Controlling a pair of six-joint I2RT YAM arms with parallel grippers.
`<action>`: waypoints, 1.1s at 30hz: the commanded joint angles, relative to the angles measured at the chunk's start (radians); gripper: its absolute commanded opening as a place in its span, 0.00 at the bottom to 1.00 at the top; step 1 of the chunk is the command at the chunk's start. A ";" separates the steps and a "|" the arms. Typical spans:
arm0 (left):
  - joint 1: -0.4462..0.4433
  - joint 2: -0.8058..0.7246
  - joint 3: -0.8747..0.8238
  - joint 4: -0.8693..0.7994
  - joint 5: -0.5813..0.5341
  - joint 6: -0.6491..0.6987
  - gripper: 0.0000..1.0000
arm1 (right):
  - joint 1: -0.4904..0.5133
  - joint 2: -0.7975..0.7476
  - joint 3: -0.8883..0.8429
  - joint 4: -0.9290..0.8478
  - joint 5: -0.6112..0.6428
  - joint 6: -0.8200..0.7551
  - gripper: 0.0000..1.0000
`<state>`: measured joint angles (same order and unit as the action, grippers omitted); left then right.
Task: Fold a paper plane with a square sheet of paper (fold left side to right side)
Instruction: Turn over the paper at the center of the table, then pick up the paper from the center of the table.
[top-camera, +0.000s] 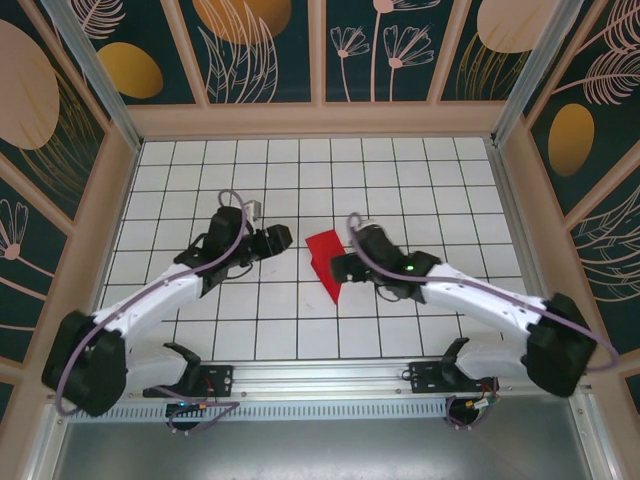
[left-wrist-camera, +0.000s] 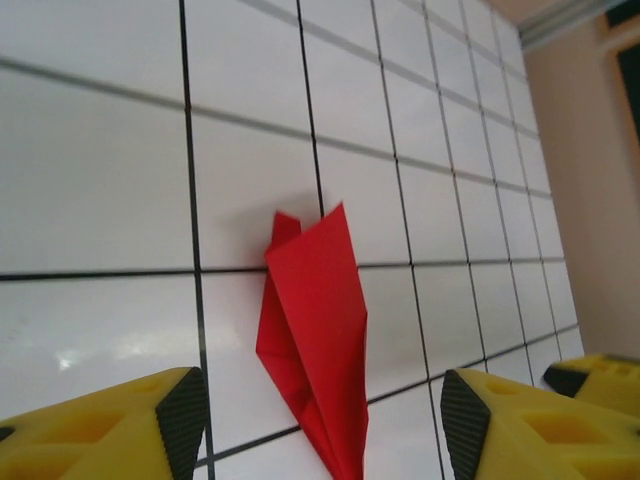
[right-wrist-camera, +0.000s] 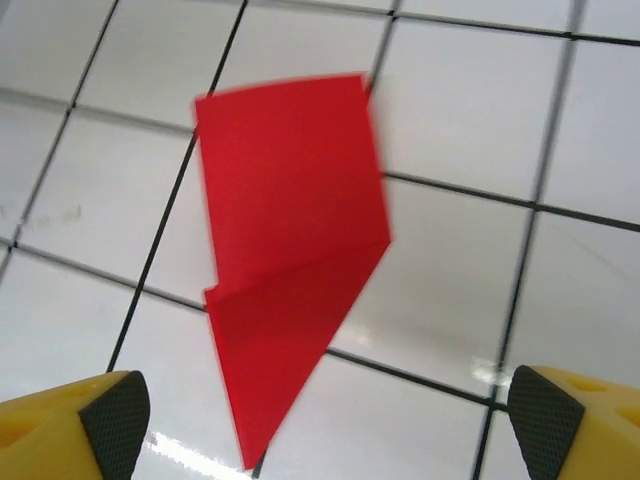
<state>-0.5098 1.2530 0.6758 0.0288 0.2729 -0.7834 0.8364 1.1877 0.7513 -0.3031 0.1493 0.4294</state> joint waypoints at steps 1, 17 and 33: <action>-0.022 0.101 -0.001 0.165 0.118 -0.036 0.67 | -0.170 -0.131 -0.150 0.286 -0.344 0.055 0.97; -0.035 0.533 0.169 0.306 0.227 -0.034 0.57 | -0.536 -0.125 -0.389 0.563 -0.791 0.097 0.94; -0.034 0.552 0.115 0.484 0.394 -0.064 0.10 | -0.564 0.274 -0.244 0.760 -1.014 0.016 0.88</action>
<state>-0.5400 1.8393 0.8207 0.4278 0.5999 -0.8364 0.2802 1.4048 0.4507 0.3618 -0.7734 0.5003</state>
